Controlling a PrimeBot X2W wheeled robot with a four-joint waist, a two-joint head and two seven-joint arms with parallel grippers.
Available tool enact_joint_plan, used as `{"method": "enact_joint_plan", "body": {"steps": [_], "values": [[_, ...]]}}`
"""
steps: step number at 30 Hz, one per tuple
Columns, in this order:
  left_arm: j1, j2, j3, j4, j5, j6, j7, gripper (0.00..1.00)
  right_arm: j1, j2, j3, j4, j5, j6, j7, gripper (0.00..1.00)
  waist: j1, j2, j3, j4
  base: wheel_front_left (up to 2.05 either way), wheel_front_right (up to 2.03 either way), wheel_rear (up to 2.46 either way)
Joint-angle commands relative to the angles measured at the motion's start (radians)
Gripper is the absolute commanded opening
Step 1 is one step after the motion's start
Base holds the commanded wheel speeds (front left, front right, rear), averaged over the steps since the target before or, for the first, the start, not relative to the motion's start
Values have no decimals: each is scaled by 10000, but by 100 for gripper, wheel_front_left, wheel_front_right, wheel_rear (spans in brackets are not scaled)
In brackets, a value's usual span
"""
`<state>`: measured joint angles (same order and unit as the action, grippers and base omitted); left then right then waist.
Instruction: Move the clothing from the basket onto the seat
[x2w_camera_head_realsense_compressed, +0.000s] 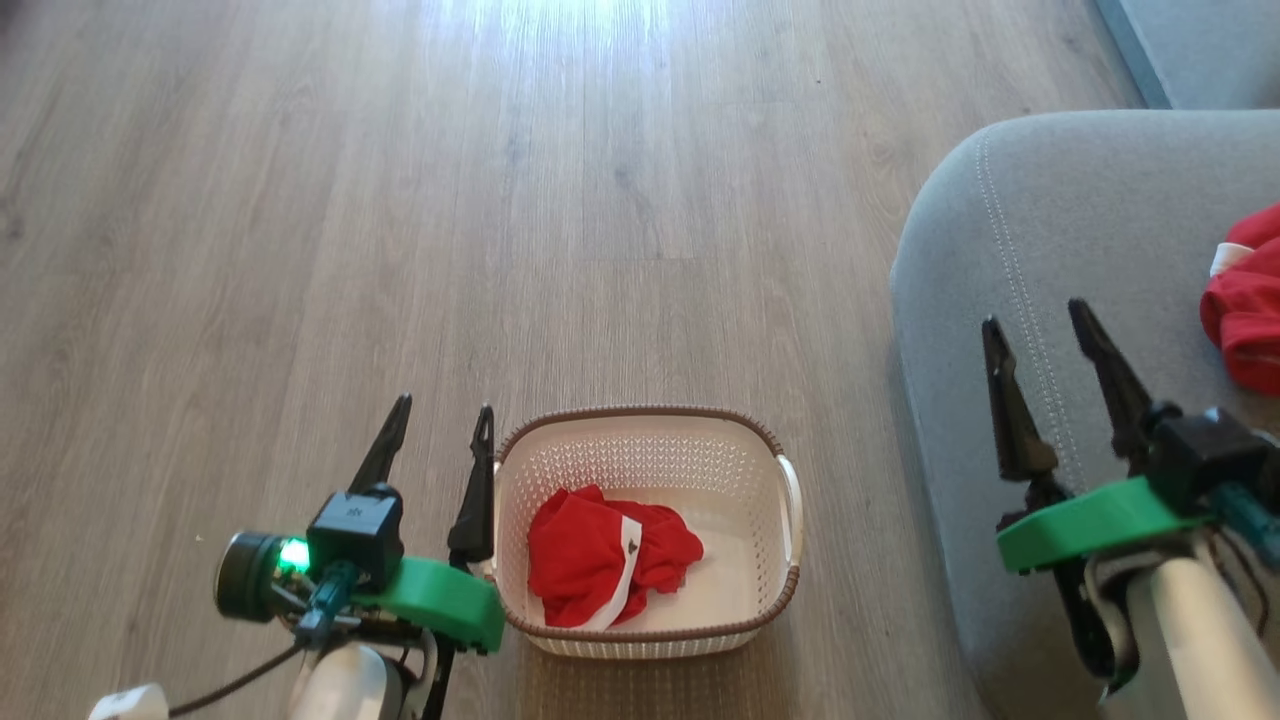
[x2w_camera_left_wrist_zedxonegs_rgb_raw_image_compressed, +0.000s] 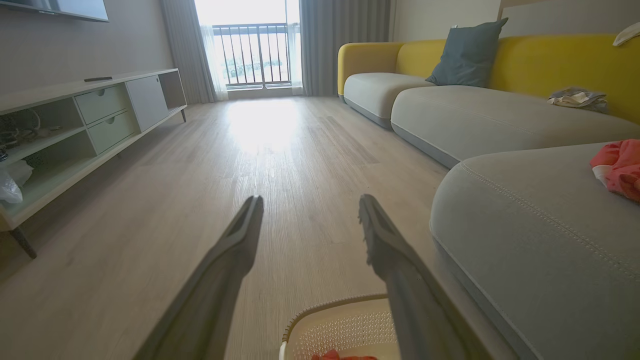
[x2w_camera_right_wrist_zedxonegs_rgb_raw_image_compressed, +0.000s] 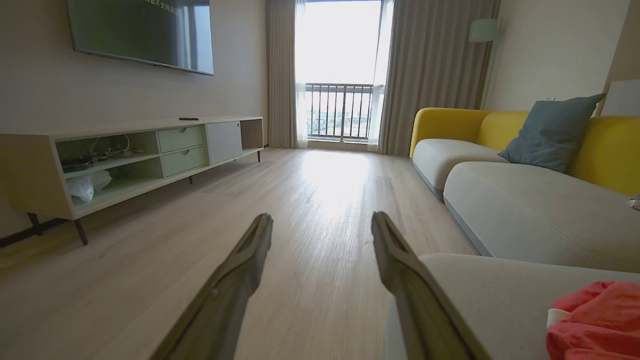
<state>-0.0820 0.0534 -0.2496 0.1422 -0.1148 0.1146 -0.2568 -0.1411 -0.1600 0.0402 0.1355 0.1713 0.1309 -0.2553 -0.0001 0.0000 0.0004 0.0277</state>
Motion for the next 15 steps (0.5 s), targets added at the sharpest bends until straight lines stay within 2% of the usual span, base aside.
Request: {"method": "enact_joint_plan", "body": {"steps": [1,6,15], "values": [[-185,-29,417,-369,-94,117,-49,100,-110,12,129,-457,5,-2,-65,100,1,0,-22,33,0,0,0],[0,-30,497,-372,-143,282,-49,100,433,390,-147,-454,-17,-2,-65,100,1,0,-36,67,0,0,0],[200,-31,473,133,-255,378,-49,100,1127,863,-458,520,-174,-2,-65,100,1,0,-39,89,0,0,0]]}}
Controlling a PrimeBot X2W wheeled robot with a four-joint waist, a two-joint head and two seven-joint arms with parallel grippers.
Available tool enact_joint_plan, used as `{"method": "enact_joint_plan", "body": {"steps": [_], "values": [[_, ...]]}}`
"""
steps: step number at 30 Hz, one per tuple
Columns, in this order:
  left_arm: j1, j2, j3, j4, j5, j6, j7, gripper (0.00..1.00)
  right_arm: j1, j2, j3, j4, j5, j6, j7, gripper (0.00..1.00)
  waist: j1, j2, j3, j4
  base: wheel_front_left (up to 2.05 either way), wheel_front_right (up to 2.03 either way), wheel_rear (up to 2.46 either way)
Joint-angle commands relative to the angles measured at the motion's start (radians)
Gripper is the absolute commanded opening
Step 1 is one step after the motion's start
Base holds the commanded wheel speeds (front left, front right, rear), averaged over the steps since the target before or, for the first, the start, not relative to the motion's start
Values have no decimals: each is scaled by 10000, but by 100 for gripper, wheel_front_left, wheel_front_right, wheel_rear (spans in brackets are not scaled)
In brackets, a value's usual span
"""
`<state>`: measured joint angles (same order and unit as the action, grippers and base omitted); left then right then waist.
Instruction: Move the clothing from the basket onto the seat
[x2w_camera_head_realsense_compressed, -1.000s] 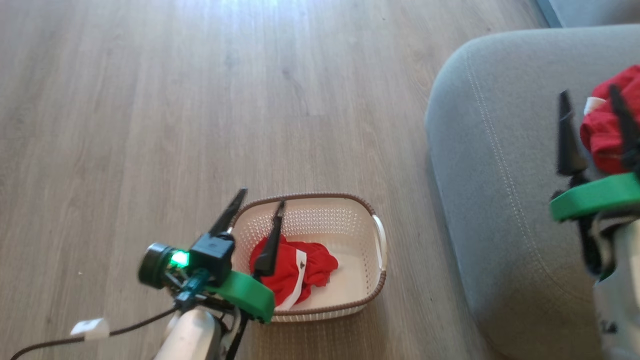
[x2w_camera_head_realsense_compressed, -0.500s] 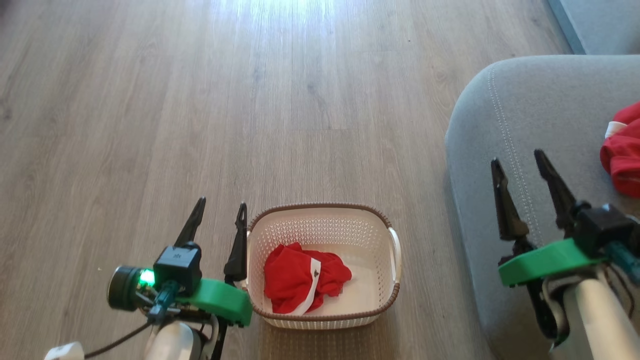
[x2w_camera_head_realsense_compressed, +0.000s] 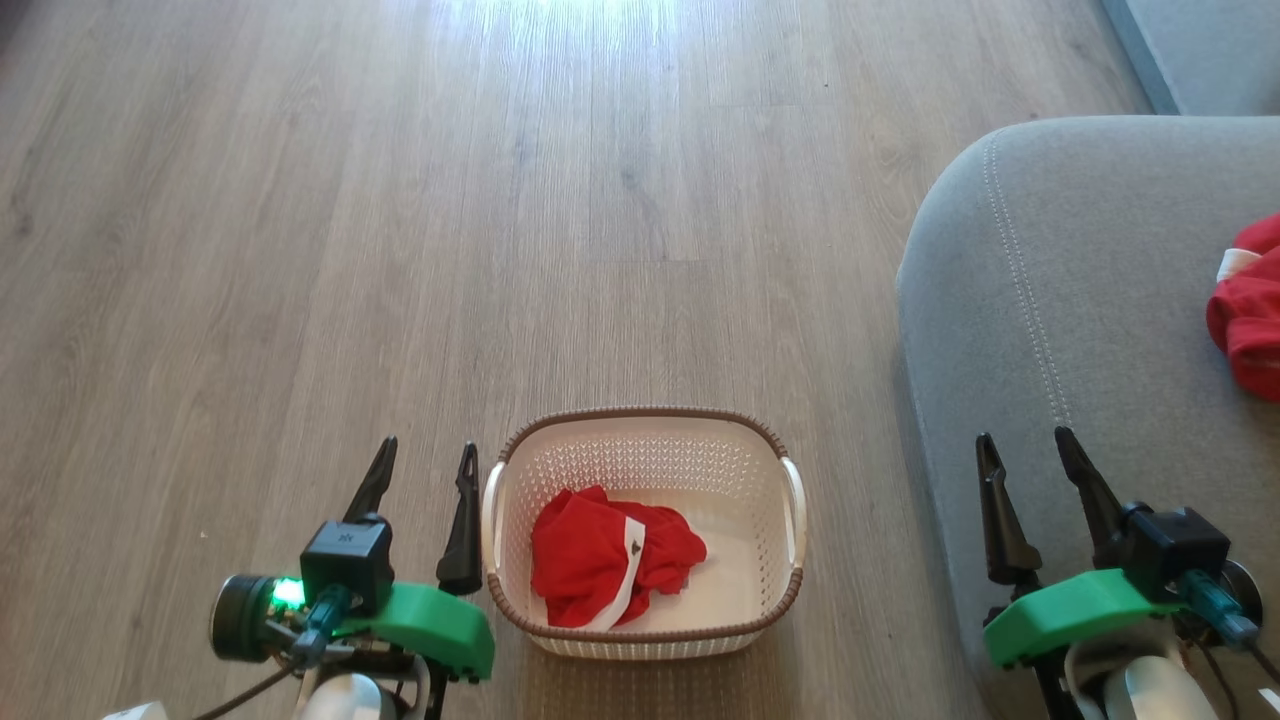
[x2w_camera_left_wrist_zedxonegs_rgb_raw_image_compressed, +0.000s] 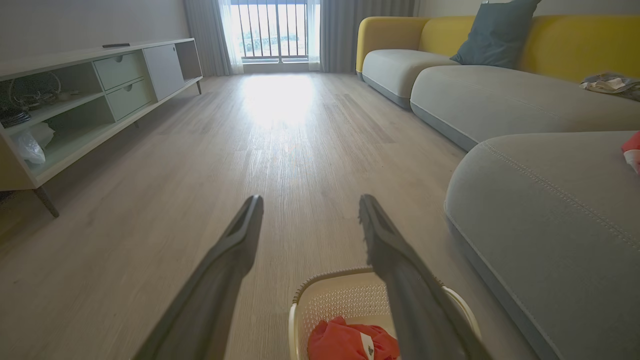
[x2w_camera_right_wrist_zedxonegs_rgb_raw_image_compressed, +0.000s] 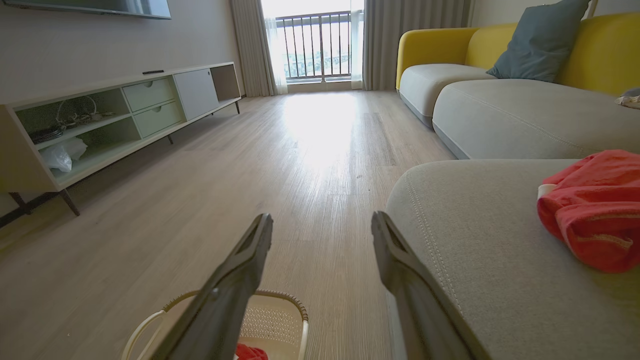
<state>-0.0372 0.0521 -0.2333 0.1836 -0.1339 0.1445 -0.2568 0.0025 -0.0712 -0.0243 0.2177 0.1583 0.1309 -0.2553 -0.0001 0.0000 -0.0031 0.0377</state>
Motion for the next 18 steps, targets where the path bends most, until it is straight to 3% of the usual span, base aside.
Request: {"method": "enact_joint_plan", "body": {"steps": [1,18], "values": [[-236,-17,304,-233,-62,73,-49,100,-311,2,150,-287,-60,-2,-65,100,1,0,-9,-23,0,0,0],[-275,-18,186,-48,-173,-137,-49,100,-454,119,11,-333,-316,-2,-65,100,1,0,46,-84,0,0,0]]}}
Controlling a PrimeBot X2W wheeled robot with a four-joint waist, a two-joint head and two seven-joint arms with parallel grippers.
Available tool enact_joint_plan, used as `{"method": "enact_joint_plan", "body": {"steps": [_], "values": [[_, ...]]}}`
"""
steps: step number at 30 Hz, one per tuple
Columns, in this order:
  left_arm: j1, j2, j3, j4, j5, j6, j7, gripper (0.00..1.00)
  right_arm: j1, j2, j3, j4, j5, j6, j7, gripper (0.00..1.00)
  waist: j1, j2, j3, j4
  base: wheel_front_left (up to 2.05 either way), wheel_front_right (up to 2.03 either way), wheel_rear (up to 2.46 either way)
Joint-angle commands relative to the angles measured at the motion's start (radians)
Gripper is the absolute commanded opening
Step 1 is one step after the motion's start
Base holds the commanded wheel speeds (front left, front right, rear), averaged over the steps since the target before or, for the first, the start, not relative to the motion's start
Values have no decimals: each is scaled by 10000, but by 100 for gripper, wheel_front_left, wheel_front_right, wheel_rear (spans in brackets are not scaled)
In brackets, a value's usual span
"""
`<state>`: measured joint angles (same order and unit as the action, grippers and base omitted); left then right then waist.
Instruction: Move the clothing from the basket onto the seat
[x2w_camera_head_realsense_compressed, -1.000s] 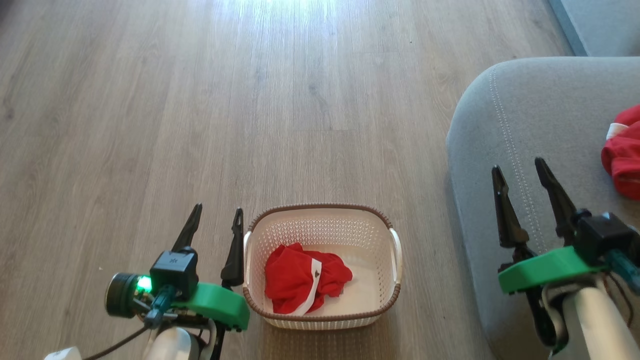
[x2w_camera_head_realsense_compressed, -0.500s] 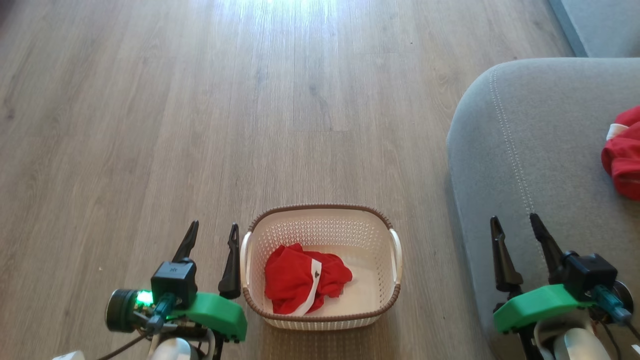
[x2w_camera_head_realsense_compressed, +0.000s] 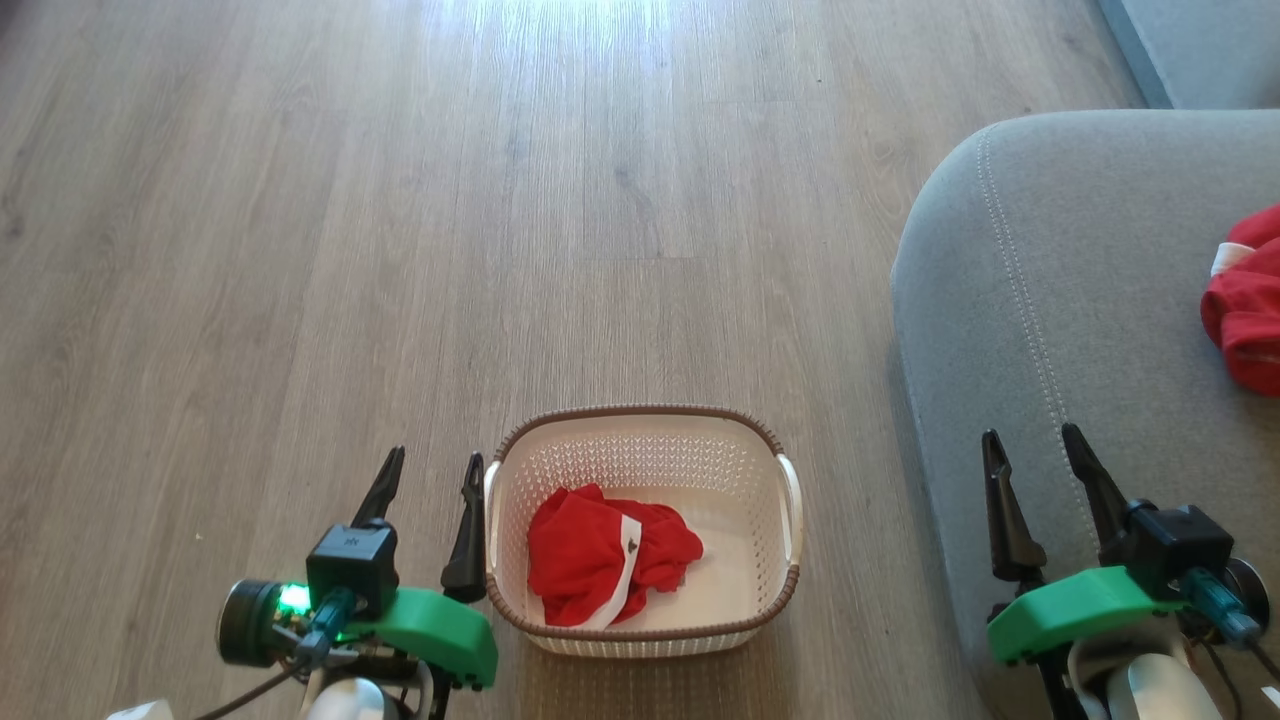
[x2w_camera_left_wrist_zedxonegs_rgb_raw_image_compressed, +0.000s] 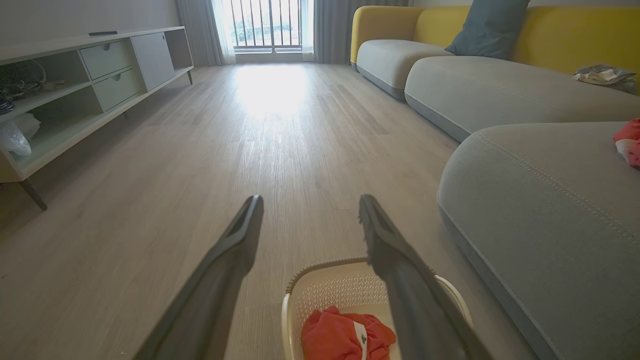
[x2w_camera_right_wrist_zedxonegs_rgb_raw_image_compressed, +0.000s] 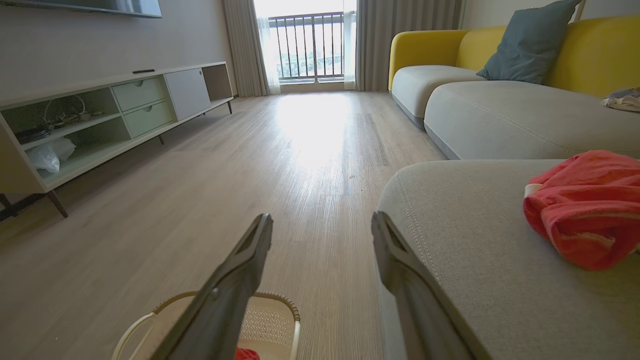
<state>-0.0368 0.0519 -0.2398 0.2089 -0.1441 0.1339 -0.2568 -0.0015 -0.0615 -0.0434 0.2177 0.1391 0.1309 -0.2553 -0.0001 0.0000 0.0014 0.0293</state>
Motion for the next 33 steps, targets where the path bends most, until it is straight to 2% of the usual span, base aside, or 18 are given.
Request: {"method": "enact_joint_plan", "body": {"steps": [1,23,33], "values": [[-283,-16,244,-298,-73,-36,-49,100,-414,23,209,-333,-135,-2,-65,100,1,0,4,-1,0,0,0],[-285,-16,191,-357,-93,-26,-49,100,-464,28,200,-367,-139,-2,-65,100,1,0,35,-12,0,0,0],[-521,-16,74,-276,147,-175,-49,100,-613,22,126,-521,-231,-2,-65,100,1,0,773,-293,0,0,0]]}}
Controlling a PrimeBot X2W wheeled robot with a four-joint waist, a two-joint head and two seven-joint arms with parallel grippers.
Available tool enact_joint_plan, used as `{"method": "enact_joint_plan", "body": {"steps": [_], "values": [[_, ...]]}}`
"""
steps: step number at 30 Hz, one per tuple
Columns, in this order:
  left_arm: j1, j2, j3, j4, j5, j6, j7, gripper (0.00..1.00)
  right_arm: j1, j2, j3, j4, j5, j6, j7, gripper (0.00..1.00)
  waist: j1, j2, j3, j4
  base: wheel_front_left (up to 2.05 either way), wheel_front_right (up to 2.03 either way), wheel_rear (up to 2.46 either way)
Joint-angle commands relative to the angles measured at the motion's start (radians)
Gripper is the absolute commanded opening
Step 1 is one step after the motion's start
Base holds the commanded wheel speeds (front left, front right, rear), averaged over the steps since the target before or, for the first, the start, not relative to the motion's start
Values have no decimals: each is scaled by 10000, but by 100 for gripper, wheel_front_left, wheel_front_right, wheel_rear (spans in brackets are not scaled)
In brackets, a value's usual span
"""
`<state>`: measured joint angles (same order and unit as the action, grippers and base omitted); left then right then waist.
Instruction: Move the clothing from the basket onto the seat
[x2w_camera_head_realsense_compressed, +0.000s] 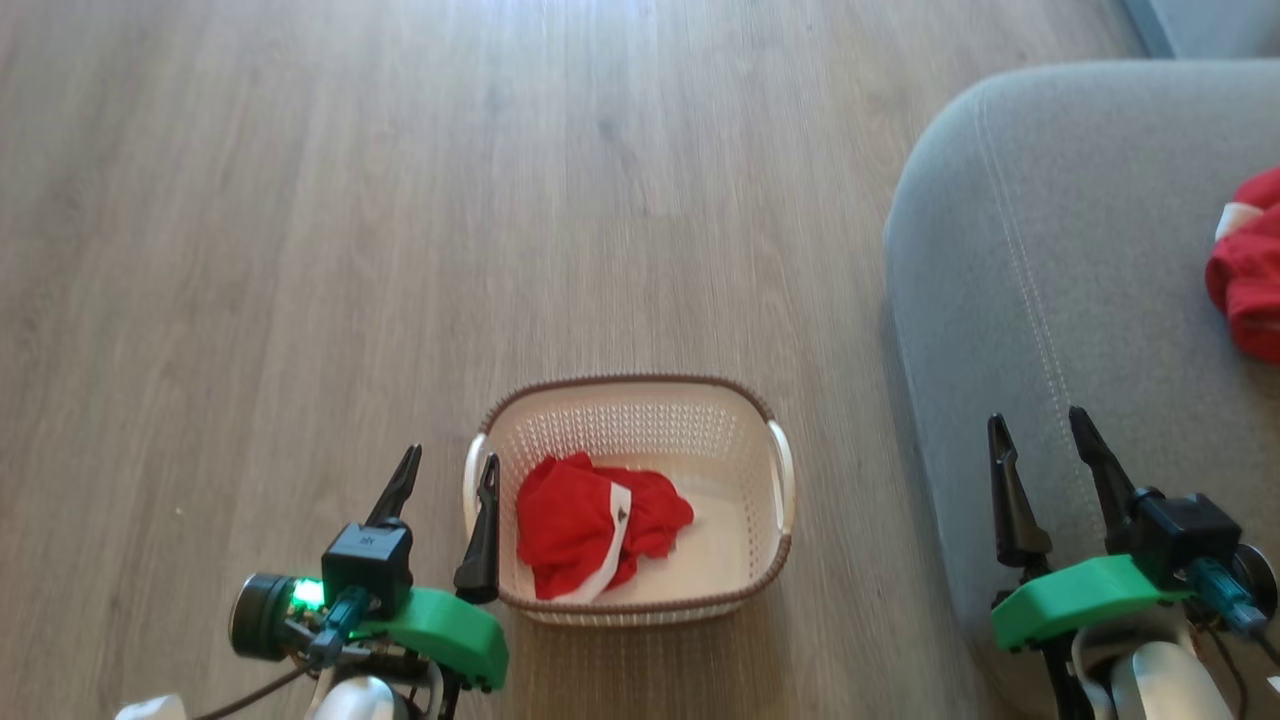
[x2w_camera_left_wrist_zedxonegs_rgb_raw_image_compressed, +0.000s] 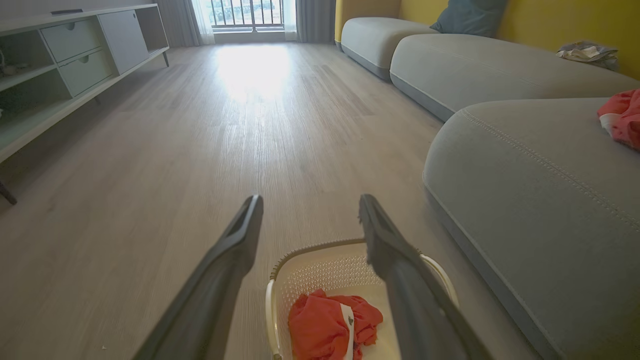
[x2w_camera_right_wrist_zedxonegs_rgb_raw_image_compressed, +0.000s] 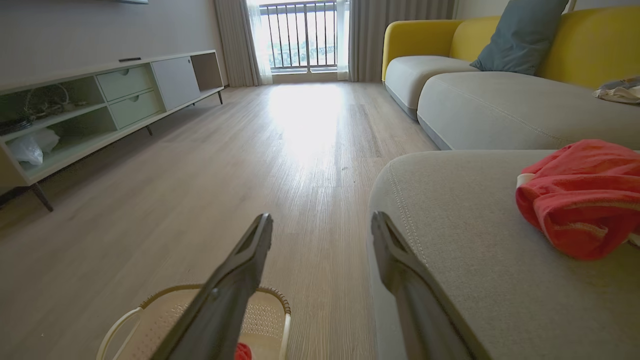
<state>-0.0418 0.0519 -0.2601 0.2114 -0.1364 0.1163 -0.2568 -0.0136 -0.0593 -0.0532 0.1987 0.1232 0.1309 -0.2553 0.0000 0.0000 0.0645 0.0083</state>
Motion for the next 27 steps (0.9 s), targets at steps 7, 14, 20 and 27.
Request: {"method": "enact_joint_plan", "body": {"steps": [7,14,20,27], "values": [[-1164,-16,356,-68,317,-211,-49,100,-825,40,203,-575,-237,-2,-65,100,0,0,1602,-506,0,0,0],[-2187,144,72,703,1163,-707,-49,100,-1376,78,46,-971,-323,-2,-65,100,0,0,3271,-1015,0,0,0],[-3293,453,-392,1925,1585,-1083,-49,100,-1731,88,276,-1144,-110,-2,-65,100,0,0,4625,-1516,0,0,0],[-4702,747,-619,3879,1652,-1440,-49,100,-2026,89,636,-1290,342,-2,-65,100,0,0,5883,-2209,0,0,0]]}}
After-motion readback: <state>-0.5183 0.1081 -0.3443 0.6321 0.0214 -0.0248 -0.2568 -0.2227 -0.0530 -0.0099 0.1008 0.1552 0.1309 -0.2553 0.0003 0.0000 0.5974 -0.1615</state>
